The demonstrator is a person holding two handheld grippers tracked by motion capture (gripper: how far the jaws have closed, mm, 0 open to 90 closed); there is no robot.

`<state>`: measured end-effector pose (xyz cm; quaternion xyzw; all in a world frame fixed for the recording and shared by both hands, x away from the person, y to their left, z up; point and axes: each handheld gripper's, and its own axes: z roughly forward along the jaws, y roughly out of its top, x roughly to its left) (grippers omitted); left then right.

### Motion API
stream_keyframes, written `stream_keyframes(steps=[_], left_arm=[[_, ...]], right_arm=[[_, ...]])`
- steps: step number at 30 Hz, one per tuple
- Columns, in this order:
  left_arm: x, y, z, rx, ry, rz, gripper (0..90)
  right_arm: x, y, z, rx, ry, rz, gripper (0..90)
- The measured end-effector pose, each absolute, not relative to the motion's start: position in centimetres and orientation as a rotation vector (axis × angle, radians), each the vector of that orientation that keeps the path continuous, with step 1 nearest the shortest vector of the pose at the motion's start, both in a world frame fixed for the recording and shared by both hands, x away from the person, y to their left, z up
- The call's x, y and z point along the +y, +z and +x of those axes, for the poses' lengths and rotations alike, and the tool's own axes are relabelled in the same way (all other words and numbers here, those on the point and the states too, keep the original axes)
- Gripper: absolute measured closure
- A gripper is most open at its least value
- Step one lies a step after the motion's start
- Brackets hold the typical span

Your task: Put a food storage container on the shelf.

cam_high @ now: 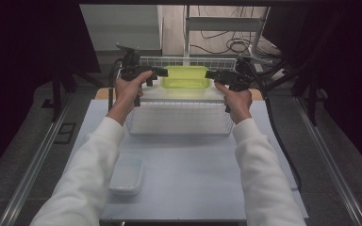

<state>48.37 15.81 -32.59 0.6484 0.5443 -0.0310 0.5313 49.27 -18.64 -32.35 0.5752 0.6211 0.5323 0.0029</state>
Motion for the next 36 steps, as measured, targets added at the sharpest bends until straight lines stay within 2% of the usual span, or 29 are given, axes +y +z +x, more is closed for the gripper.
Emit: stream_keyframes(steps=[3,6,12,17,22,27,31,36], left_arm=[[15.9,-31.8,47.0,1.252,-0.031,1.548,28.4],[15.8,-31.1,44.9,1.214,0.047,1.594,26.5],[16.6,-31.4,41.8,1.155,0.029,1.614,25.8],[17.5,-32.8,38.8,1.150,0.016,1.737,26.2],[18.2,-35.0,34.8,1.127,0.084,1.863,27.0],[18.7,-37.2,32.6,1.113,0.048,1.862,26.7],[19.2,-39.4,30.3,1.117,0.103,1.914,26.6],[19.5,-41.5,28.6,1.137,0.102,1.913,26.5]], right_arm=[[-18.9,-31.3,47.6,1.891,1.661,1.738,40.3],[-19.3,-30.4,46.0,1.900,1.644,1.660,38.7],[-20.4,-30.0,43.6,2.008,1.608,1.544,36.0],[-21.9,-31.5,41.0,2.174,1.462,1.465,35.7],[-22.9,-33.2,38.6,2.292,1.385,1.382,35.7],[-23.3,-35.3,36.4,2.351,1.354,1.352,33.7],[-23.8,-38.3,33.6,2.388,1.296,1.330,32.0],[-24.1,-40.4,31.6,2.428,1.219,1.311,30.9]])
